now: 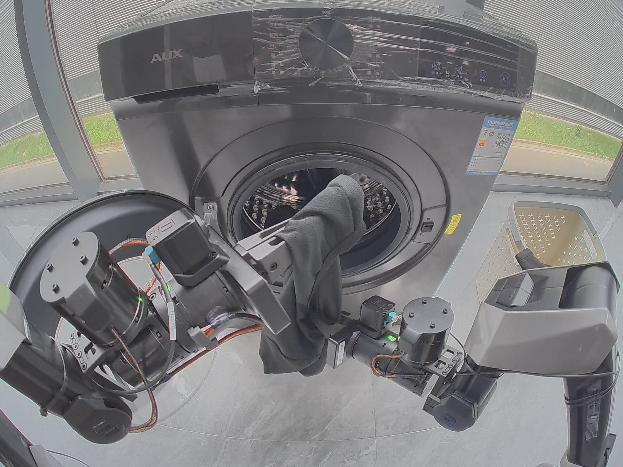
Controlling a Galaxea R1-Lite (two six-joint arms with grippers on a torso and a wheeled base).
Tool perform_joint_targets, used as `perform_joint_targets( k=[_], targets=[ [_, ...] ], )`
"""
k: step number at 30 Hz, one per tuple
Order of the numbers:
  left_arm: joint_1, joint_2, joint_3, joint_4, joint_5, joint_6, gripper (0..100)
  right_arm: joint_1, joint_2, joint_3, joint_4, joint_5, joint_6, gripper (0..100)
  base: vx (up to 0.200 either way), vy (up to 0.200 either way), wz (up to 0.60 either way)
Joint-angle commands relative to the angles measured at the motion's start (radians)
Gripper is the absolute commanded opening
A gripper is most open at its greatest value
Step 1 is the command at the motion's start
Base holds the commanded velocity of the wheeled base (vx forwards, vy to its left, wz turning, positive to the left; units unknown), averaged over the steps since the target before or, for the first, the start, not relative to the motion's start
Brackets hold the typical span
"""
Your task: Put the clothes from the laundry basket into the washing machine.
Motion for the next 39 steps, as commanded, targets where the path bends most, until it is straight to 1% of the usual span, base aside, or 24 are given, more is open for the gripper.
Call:
perform_joint_targets(
  k=[1, 6, 8, 10, 13, 16, 17, 18, 20, 23, 26, 33, 34, 38, 39],
  targets=[
    [-0.001, -0.001, 0.0, -0.001, 0.001, -0.001, 0, 0.008, 0.002, 0.0, 0.0, 0.0, 0.001, 0, 0.0, 0.0, 0.0],
    [0.012, 0.011, -0.012, 0.002, 0.004, -0.001, 0, 0.021, -0.01, 0.016, 0.0, 0.0, 0.004, 0, 0.0, 0.0, 0.0],
    [0.035, 0.033, -0.017, 0.002, 0.006, -0.001, 0, 0.039, -0.039, 0.064, 0.0, 0.0, 0.009, 0, 0.0, 0.0, 0.0],
    [0.056, 0.06, -0.029, 0.002, 0.025, -0.001, 0, 0.056, -0.082, 0.113, 0.0, 0.003, 0.011, 0, 0.0, 0.0, 0.0],
    [0.102, 0.131, -0.057, 0.002, 0.09, 0.002, 0, 0.09, -0.165, 0.219, 0.0, 0.006, 0.015, 0, 0.0, 0.0, 0.0],
    [0.133, 0.177, -0.055, 0.002, 0.098, 0.002, 0, 0.116, -0.227, 0.28, 0.001, 0.006, 0.027, 0, 0.0, 0.0, 0.0],
    [0.133, 0.177, -0.055, 0.002, 0.098, 0.002, 0, 0.116, -0.227, 0.28, 0.001, 0.006, 0.027, 0, 0.0, 0.0, 0.0],
    [0.142, 0.206, -0.051, 0.004, 0.099, 0.002, 0, 0.131, -0.263, 0.311, 0.001, 0.006, 0.029, 0, 0.0, 0.0, 0.0],
    [0.154, 0.243, -0.051, 0.002, 0.101, 0.002, 0, 0.145, -0.305, 0.337, 0.003, 0.011, 0.038, 0, 0.0, 0.0, 0.0],
    [0.16, 0.274, -0.052, 0.002, 0.104, 0.002, 0, 0.148, -0.325, 0.348, 0.003, 0.011, 0.041, 0, 0.0, 0.0, 0.0],
    [0.162, 0.33, -0.04, 0.001, 0.119, 0.01, 0, 0.148, -0.339, 0.348, 0.0, 0.011, 0.041, 0, 0.0, 0.0, 0.0],
    [0.157, 0.326, 0.005, 0.001, 0.119, 0.013, 0, 0.128, -0.332, 0.328, 0.0, 0.009, 0.04, 0, 0.0, 0.0, 0.0],
    [0.16, 0.324, 0.011, -0.001, 0.119, 0.015, 100, 0.127, -0.329, 0.325, 0.0, 0.009, 0.04, 0, 0.0, 0.0, 0.0],
    [0.162, 0.323, 0.017, -0.001, 0.121, 0.007, 100, 0.108, -0.329, 0.316, 0.0, 0.005, 0.038, 0, 0.0, 0.0, 0.0],
    [0.163, 0.32, 0.037, -0.001, 0.121, 0.007, 100, 0.081, -0.329, 0.308, 0.001, 0.005, 0.035, 0, 0.0, 0.0, 0.0]
  ],
)
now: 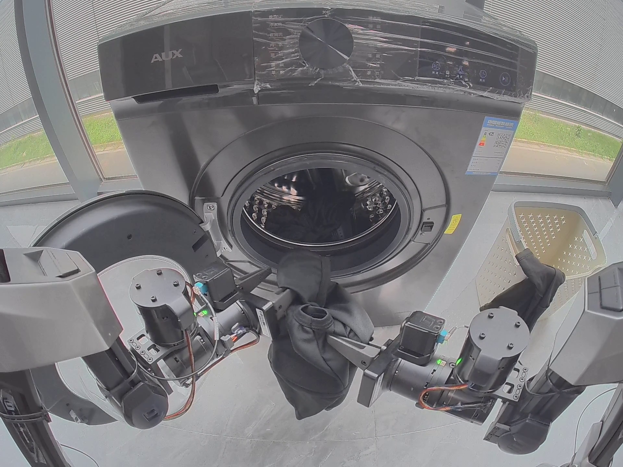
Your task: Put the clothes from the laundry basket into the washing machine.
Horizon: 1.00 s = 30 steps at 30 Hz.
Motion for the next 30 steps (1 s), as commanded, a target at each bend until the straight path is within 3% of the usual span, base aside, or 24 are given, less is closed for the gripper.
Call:
perform_joint_targets(
  k=[1, 8, 16, 20, 21, 30],
  targets=[
    [0.002, 0.002, 0.036, 0.0, 0.0, -0.001, 100, -0.047, -0.004, -0.015, 0.001, 0.0, -0.005, 0, 0.0, 0.0, 0.0],
    [0.002, 0.002, 0.114, 0.0, -0.004, 0.007, 100, -0.134, -0.01, -0.066, 0.001, 0.001, -0.013, 0, 0.0, 0.0, 0.0],
    [0.001, 0.002, 0.179, -0.001, -0.038, 0.018, 100, -0.173, -0.004, -0.124, 0.001, 0.0, -0.01, 0, 0.0, 0.0, 0.0],
    [-0.002, 0.0, 0.214, -0.003, -0.112, 0.05, 100, -0.159, -0.001, -0.126, 0.001, 0.0, -0.005, 0, 0.0, 0.0, 0.0],
    [-0.005, 0.004, 0.225, -0.003, -0.141, 0.07, 100, -0.153, -0.001, -0.126, 0.001, 0.0, -0.005, 0, 0.0, 0.0, 0.0],
    [-0.013, 0.023, 0.125, -0.001, -0.155, 0.075, 100, -0.085, -0.006, -0.127, 0.001, -0.003, -0.005, 0, 0.0, 0.0, 0.0]
  ],
)
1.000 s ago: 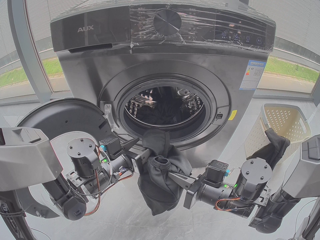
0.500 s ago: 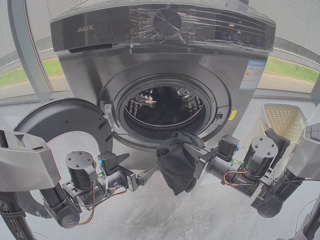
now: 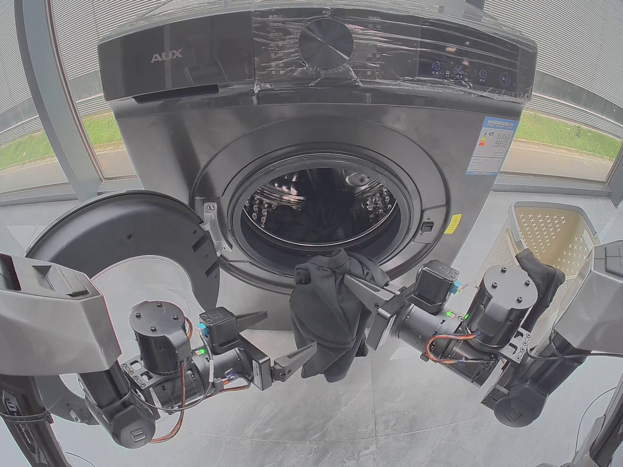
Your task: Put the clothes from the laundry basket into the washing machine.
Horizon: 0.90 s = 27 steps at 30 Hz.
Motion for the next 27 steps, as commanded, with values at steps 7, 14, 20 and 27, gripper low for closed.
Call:
perform_joint_targets(
  k=[7, 14, 20, 27],
  targets=[
    [-0.013, 0.074, -0.098, -0.001, -0.006, -0.001, 100, 0.087, -0.005, 0.003, -0.001, -0.005, 0.003, 0, 0.0, 0.0, 0.0],
    [-0.013, 0.152, -0.182, -0.002, 0.005, 0.002, 100, 0.103, -0.007, 0.011, -0.001, -0.005, 0.003, 0, 0.0, 0.0, 0.0],
    [-0.014, 0.152, -0.202, -0.004, 0.005, -0.001, 0, 0.087, -0.005, 0.014, -0.001, -0.005, 0.005, 0, 0.0, 0.0, 0.0],
    [-0.002, 0.096, -0.185, -0.004, 0.01, -0.006, 0, 0.073, -0.007, 0.016, -0.001, -0.008, 0.005, 0, 0.0, 0.0, 0.0]
  ],
)
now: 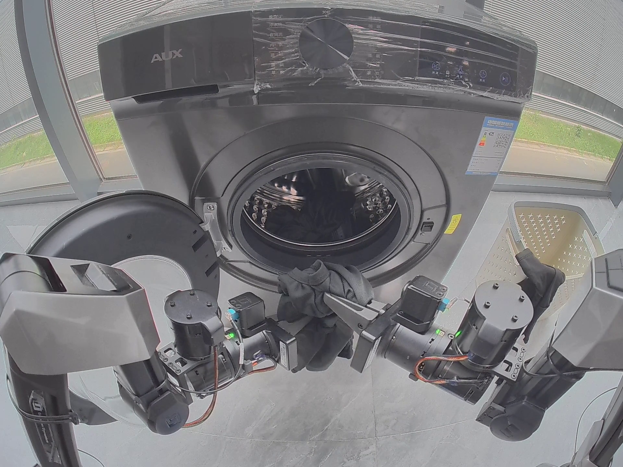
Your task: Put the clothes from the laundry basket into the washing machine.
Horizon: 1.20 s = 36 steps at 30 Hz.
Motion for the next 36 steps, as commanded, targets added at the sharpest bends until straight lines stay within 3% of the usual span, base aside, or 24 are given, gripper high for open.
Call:
perform_joint_targets(
  k=[1, 3, 5, 12, 13, 20, 23, 27, 30, 32, 36],
  targets=[
    [0.013, -0.046, 0.007, -0.004, 0.014, -0.003, 0, -0.014, -0.003, 0.005, -0.001, -0.008, 0.0, 0, 0.0, 0.0, 0.0],
    [0.014, -0.055, 0.006, -0.004, 0.03, -0.005, 0, -0.017, -0.003, 0.011, -0.001, -0.014, 0.0, 0, 0.0, 0.0, 0.0],
    [0.027, -0.115, 0.012, -0.004, 0.106, -0.01, 0, -0.028, -0.004, 0.047, 0.001, -0.03, 0.0, 0, 0.0, 0.0, 0.0],
    [0.018, -0.218, 0.035, -0.001, 0.116, -0.026, 0, -0.011, 0.001, 0.065, -0.001, -0.028, -0.003, 0, 0.0, 0.0, 0.0],
    [0.01, -0.221, 0.035, -0.002, 0.116, -0.028, 0, -0.005, -0.003, 0.062, -0.002, -0.028, -0.003, 100, 0.0, 0.0, 0.0],
    [0.001, -0.278, 0.058, -0.004, 0.122, -0.034, 0, -0.001, -0.059, 0.126, 0.001, -0.022, -0.003, 100, 0.0, 0.0, 0.0],
    [0.002, -0.351, 0.092, -0.002, 0.12, -0.057, 0, -0.011, -0.101, 0.208, 0.002, -0.017, -0.01, 100, 0.0, 0.0, 0.0],
    [0.008, -0.437, 0.118, -0.001, 0.116, -0.112, 0, -0.032, -0.151, 0.318, 0.002, 0.0, -0.023, 100, 0.0, 0.0, 0.0],
    [0.011, -0.449, 0.118, -0.001, 0.119, -0.115, 0, -0.055, -0.159, 0.35, 0.002, 0.001, -0.04, 100, 0.0, 0.0, 0.0],
    [0.013, -0.449, 0.11, -0.001, 0.12, -0.114, 0, -0.101, -0.161, 0.372, 0.002, 0.004, -0.078, 100, 0.0, 0.0, 0.0],
    [0.011, -0.446, 0.119, -0.001, 0.123, -0.108, 0, -0.167, -0.156, 0.366, 0.002, 0.009, -0.083, 100, 0.0, 0.0, 0.0]
  ],
)
